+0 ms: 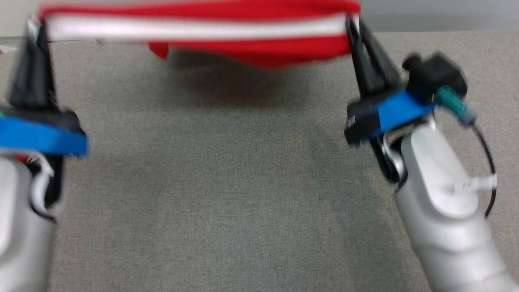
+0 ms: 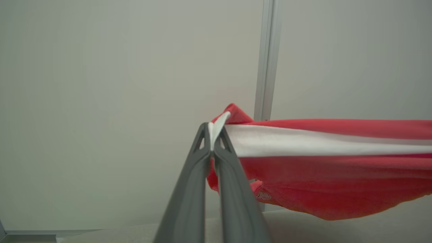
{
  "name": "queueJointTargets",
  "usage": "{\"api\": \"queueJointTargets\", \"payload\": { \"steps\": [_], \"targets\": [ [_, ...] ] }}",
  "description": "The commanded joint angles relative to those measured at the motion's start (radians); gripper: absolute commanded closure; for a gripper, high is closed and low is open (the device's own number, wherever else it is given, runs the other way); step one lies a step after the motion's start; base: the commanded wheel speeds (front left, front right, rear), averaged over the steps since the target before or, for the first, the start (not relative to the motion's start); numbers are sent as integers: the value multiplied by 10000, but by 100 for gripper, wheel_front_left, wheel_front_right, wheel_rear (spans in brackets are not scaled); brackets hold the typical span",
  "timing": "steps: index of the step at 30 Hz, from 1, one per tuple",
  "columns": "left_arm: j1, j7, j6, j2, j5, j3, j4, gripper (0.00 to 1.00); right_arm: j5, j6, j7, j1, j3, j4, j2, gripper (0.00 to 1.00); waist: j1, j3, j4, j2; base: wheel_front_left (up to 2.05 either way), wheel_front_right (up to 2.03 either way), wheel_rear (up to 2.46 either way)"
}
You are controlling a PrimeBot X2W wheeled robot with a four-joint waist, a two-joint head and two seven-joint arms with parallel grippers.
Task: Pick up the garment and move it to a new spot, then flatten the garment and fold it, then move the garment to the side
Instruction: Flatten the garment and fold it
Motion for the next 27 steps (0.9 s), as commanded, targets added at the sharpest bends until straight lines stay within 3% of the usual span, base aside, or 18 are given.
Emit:
{"api": "queueJointTargets", "payload": {
  "steps": [1, 8, 14, 27],
  "targets": [
    [805, -42, 38, -184, -60, 61, 139, 100, 244, -29, -47, 912, -93, 48, -135, 100, 1, -157, -29, -2, 0, 0, 0],
    [4038, -46, 45, -1177, -60, 108, 819, 100, 728, -37, -52, 4318, -301, -342, -149, 100, 1, -752, -152, -2, 0, 0, 0],
    [5860, -45, 44, -1855, 262, 264, 1169, 100, 1251, -34, -52, 6453, -161, -894, -149, 100, 1, -1669, -232, -2, 0, 0, 0],
    [7623, -47, 62, -2635, 1166, 1176, 2078, 100, 1898, -40, -59, 8961, -37, -1330, -156, 100, 1, -2955, -309, -2, 0, 0, 0]
  ]
}}
